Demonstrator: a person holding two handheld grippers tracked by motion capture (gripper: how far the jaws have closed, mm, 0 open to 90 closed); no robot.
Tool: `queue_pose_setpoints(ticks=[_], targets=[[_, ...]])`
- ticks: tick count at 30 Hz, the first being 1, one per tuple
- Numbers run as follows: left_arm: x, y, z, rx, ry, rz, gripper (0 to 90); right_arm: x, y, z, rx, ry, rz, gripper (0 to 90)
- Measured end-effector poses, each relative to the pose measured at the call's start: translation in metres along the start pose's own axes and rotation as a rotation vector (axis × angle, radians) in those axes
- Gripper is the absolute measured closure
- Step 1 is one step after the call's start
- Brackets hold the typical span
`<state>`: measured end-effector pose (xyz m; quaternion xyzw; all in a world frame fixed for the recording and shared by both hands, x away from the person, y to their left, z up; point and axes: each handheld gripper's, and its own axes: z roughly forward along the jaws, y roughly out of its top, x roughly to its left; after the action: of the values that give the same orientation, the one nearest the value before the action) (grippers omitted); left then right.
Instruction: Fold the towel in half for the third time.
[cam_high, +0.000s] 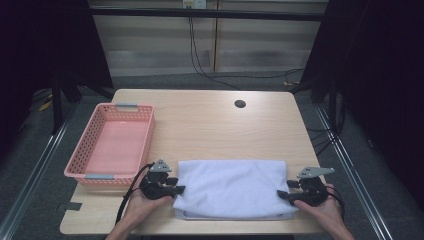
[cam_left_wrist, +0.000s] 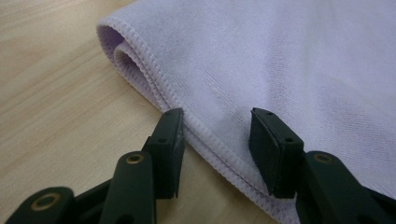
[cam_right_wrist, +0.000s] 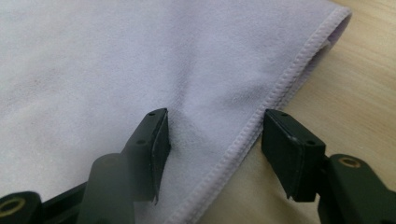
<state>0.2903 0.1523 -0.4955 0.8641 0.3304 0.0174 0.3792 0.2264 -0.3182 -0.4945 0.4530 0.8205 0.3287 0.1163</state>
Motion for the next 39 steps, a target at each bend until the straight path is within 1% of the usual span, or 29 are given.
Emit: queue_pose_setpoints(ticks=[2,3,4,6,7,8,9,11,12,13,16,17,18,19,21,23,25,26,27,28,29,30,32,34,35,36,37,38,39], targets=[[0.0,0.001,0.002,-0.005,0.0,0.003,57.9,-0.001,0.001,0.0,0.003,0.01,-0.009,55.9],[0.0,0.002,0.003,-0.003,0.002,0.01,59.1,-0.001,0.001,0.0,0.004,0.036,-0.016,64.0],[0.0,0.003,0.004,-0.005,0.006,0.008,61.2,-0.001,0.001,-0.001,0.005,0.046,-0.017,67.6],[-0.001,0.006,0.007,-0.004,0.009,0.014,63.3,-0.002,0.001,-0.001,0.006,0.053,-0.016,72.5],[-0.001,0.008,0.009,-0.004,0.007,0.008,63.4,-0.004,0.002,-0.001,0.005,0.057,0.002,75.2],[0.0,0.01,0.011,0.0,-0.009,0.003,63.4,-0.007,0.001,-0.002,0.006,0.061,0.007,76.4],[-0.001,0.012,0.013,-0.004,-0.008,-0.001,63.5,-0.011,0.001,-0.003,0.006,0.055,0.033,77.0],[-0.002,0.015,0.016,0.0,-0.023,0.0,63.8,-0.018,-0.001,-0.006,0.0,0.037,0.046,77.8],[-0.002,0.016,0.019,-0.008,-0.042,-0.026,63.9,-0.02,-0.002,-0.007,-0.002,0.027,0.051,77.8],[-0.002,0.018,0.02,0.001,-0.051,-0.037,64.2,-0.023,-0.003,-0.008,-0.003,0.012,0.052,77.9],[-0.009,0.023,0.024,0.024,-0.058,-0.032,63.4,-0.029,-0.007,-0.013,-0.004,-0.014,0.076,77.0],[-0.012,0.024,0.024,0.035,-0.058,-0.024,60.0,-0.031,-0.009,-0.014,-0.011,-0.021,0.08,74.2],[-0.014,0.023,0.022,0.028,-0.058,-0.016,53.9,-0.031,-0.01,-0.016,-0.015,-0.026,0.083,66.0],[-0.014,0.023,0.02,0.021,-0.059,-0.02,51.3,-0.031,-0.011,-0.018,-0.018,-0.034,0.075,57.5],[-0.013,0.024,0.013,-0.01,-0.054,-0.029,46.4,-0.028,-0.013,-0.024,-0.053,-0.045,0.097,47.6],[-0.011,0.027,0.008,-0.032,-0.034,-0.024,41.8,-0.019,-0.014,-0.037,-0.123,-0.035,0.098,43.7],[-0.009,0.033,0.006,-0.042,-0.02,-0.016,39.6,-0.005,-0.013,-0.045,-0.158,-0.032,0.074,42.5],[-0.008,0.037,0.006,-0.056,-0.023,-0.013,38.7,0.001,-0.012,-0.046,-0.165,-0.027,0.071,41.5],[-0.007,0.043,0.007,-0.056,-0.021,0.022,38.4,0.01,-0.01,-0.047,-0.165,-0.02,0.057,39.8],[-0.007,0.048,0.007,-0.056,-0.008,0.05,37.7,0.023,-0.008,-0.046,-0.165,0.004,0.038,38.8],[-0.007,0.052,0.008,-0.06,0.002,0.058,37.4,0.033,-0.005,-0.044,-0.166,0.022,0.013,38.7],[-0.003,0.059,0.01,-0.073,0.003,0.054,35.7,0.04,-0.003,-0.043,-0.163,0.043,0.001,38.3],[0.004,0.069,0.012,-0.096,-0.007,0.027,34.6,0.058,0.008,-0.035,-0.169,0.1,-0.031,37.3],[0.014,0.078,0.017,-0.108,0.015,0.006,32.4,0.069,0.017,-0.024,-0.165,0.153,-0.042,37.2],[0.019,0.08,0.018,-0.113,0.021,0.004,31.5,0.077,0.025,-0.015,-0.152,0.184,-0.068,37.1],[0.026,0.082,0.021,-0.132,0.009,-0.031,30.6,0.082,0.029,-0.008,-0.142,0.197,-0.08,36.8],[0.029,0.082,0.023,-0.14,0.004,-0.048,30.0,0.09,0.036,0.002,-0.124,0.233,-0.085,36.7],[0.032,0.082,0.027,-0.132,0.007,-0.051,29.9,0.094,0.04,0.009,-0.118,0.257,-0.092,36.7],[0.033,0.083,0.03,-0.128,0.008,-0.054,29.8,0.102,0.048,0.018,-0.103,0.281,-0.119,36.6]])
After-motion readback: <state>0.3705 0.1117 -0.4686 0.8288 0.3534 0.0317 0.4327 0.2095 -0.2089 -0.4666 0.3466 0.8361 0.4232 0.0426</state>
